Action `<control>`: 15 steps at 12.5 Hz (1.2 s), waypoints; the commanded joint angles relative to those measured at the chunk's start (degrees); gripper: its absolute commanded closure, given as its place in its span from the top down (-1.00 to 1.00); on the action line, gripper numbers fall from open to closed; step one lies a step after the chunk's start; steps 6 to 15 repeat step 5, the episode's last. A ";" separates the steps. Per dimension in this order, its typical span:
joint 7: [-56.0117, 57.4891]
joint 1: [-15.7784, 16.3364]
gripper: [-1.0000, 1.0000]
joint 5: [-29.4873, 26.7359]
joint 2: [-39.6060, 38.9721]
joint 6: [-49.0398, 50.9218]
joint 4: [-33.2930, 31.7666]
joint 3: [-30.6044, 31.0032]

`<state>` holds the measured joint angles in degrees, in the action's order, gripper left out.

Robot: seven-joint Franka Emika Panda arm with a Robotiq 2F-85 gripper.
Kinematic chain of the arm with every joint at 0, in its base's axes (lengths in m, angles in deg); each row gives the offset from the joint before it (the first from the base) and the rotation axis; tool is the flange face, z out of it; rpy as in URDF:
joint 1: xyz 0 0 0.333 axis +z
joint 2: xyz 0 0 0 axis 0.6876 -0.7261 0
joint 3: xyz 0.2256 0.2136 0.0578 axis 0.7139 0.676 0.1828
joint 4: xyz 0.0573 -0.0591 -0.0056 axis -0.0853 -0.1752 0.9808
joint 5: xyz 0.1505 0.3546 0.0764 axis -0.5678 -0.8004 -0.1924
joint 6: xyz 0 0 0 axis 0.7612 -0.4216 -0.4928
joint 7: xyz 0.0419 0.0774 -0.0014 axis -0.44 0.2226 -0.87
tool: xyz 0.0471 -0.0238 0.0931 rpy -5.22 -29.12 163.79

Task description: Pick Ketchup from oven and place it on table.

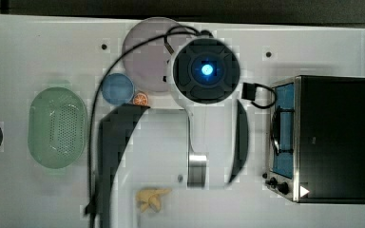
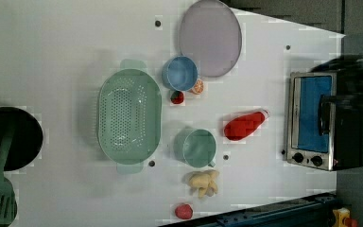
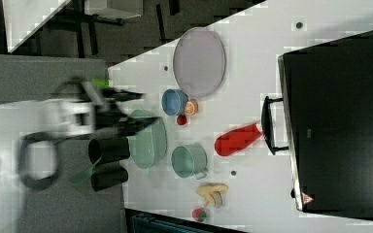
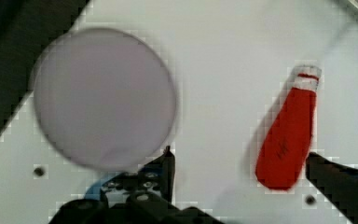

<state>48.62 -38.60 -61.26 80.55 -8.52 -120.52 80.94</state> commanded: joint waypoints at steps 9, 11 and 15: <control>-1.75 -0.62 1.00 -0.78 2.42 22.67 14.42 -0.33; -1.75 -0.62 1.00 -0.78 2.42 22.67 14.42 -0.33; -1.75 -0.62 1.00 -0.78 2.42 22.67 14.42 -0.33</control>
